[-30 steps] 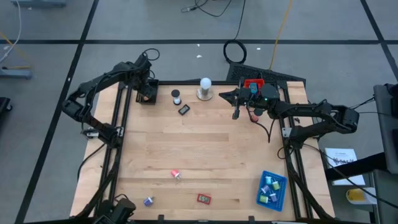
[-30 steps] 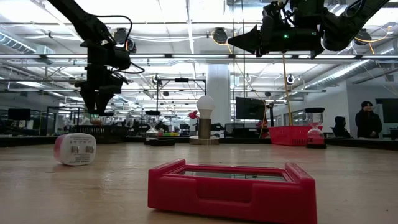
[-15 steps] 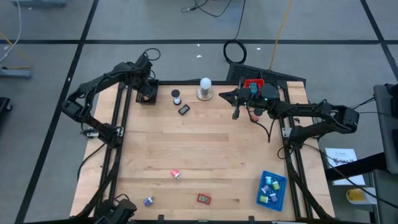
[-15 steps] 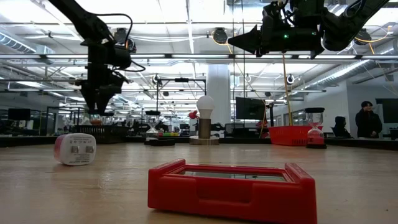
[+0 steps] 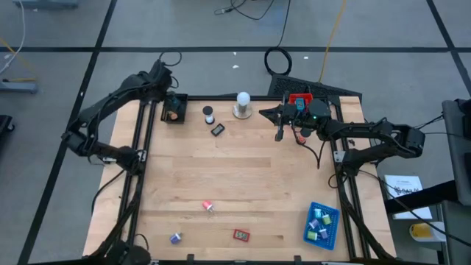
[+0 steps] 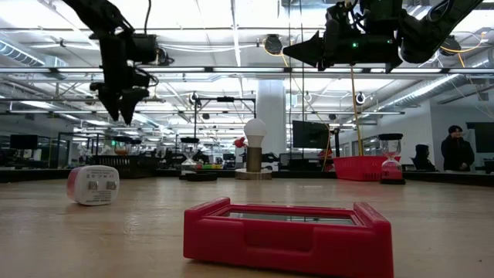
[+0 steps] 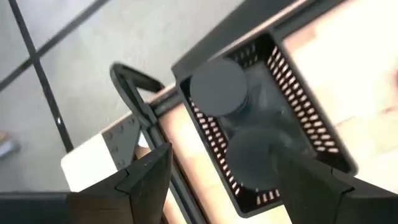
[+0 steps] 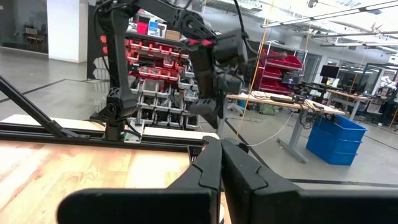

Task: Pick & Place Office items
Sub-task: Put the white hourglass into the black bin, then put the black digital clock into the red bin

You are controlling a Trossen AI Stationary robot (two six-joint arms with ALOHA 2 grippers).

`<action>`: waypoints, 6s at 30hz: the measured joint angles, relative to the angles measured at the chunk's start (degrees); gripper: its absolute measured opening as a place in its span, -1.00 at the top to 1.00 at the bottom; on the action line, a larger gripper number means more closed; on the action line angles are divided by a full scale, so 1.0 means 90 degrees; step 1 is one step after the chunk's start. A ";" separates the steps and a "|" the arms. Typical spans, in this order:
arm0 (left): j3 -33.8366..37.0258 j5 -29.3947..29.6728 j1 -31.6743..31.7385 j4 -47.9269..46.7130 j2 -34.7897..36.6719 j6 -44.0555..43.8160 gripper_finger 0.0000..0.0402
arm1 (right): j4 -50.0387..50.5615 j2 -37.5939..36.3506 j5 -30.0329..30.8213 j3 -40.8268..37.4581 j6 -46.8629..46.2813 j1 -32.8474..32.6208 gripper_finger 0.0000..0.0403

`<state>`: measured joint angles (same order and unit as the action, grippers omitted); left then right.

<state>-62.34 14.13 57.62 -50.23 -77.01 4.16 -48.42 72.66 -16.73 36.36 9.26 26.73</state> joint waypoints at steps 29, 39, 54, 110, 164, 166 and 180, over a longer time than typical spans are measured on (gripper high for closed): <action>-0.0762 -0.1899 -0.2044 0.1576 -0.1304 -0.0445 -0.57 | -0.0027 0.0000 0.0002 -0.0001 0.0000 0.0001 1.00; -0.1122 -0.1558 -0.2042 0.1250 -0.2415 -0.0118 -0.80 | -0.0024 0.0000 0.0000 0.0000 0.0038 0.0001 1.00; -0.1132 -0.1561 -0.2078 0.1313 -0.2574 0.0002 -0.07 | -0.0022 0.0000 0.0000 -0.0001 0.0049 0.0001 1.00; 0.0823 -0.0729 -0.0433 0.1767 -0.0641 -0.0955 -0.26 | 0.0049 0.0000 -0.0010 0.0000 0.0048 0.0001 1.00; 0.1811 -0.0596 -0.4750 0.4558 -0.0698 -0.3539 0.33 | 0.0879 0.0277 -0.0007 0.0000 -0.0333 0.0220 1.00; 0.1802 -0.0589 -0.4754 0.4577 -0.0935 -0.3543 0.14 | 0.0882 0.0277 -0.0002 0.0000 -0.0332 0.0210 1.00; 0.1411 -0.0068 -0.4056 0.4605 -0.2362 -0.3176 -0.54 | 0.0741 0.0277 -0.0009 0.0000 -0.0236 0.0064 1.00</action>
<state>-49.64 13.51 21.11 -8.79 -98.27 -24.42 -41.76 75.16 -16.82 36.36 7.14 27.31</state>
